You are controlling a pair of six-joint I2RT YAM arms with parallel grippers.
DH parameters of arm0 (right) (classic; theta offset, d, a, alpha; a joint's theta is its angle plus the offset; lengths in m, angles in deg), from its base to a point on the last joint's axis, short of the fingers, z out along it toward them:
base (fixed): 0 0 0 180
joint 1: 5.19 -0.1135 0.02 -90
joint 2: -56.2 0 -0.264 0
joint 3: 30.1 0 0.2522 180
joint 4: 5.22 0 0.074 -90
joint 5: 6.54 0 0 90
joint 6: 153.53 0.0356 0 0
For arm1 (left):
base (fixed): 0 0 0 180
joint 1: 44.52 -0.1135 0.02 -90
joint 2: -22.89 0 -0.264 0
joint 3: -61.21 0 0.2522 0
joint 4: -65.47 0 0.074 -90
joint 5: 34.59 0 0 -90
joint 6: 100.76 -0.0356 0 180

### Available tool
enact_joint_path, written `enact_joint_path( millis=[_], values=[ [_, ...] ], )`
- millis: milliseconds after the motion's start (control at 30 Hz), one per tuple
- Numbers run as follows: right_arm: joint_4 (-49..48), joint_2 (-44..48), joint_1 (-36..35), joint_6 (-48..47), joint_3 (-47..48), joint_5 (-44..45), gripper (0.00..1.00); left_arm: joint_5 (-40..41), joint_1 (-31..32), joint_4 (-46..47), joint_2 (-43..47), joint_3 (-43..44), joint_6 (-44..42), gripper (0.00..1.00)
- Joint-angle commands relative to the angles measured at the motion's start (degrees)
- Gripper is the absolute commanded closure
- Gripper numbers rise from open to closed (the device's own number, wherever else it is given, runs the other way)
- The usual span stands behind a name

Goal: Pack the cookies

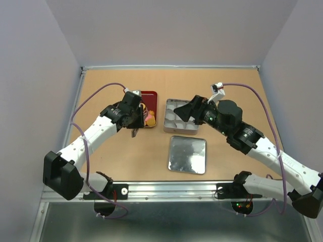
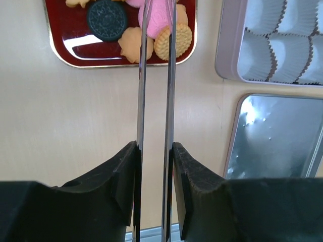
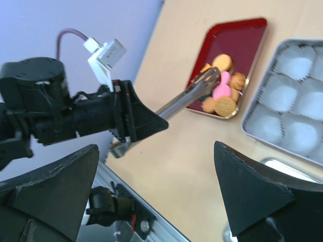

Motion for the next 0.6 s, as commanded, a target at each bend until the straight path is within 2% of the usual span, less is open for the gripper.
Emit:
enact_joint_path(
  millis=[0,300,567],
  values=[
    [3.13,-0.38,0.33,-1.77,-0.29,2.17,0.00,-1.88,0.18,0.85,0.09,0.43,-0.84,0.58],
    [3.22,-3.54,0.41,-0.46,-0.37,0.41,0.00,7.16,0.09,-2.66,-0.70,3.15,-0.84,0.58],
    [3.22,-4.68,0.41,-0.46,-0.29,-0.03,0.00,10.43,0.09,-3.55,-2.20,3.51,-0.40,0.57]
  ],
)
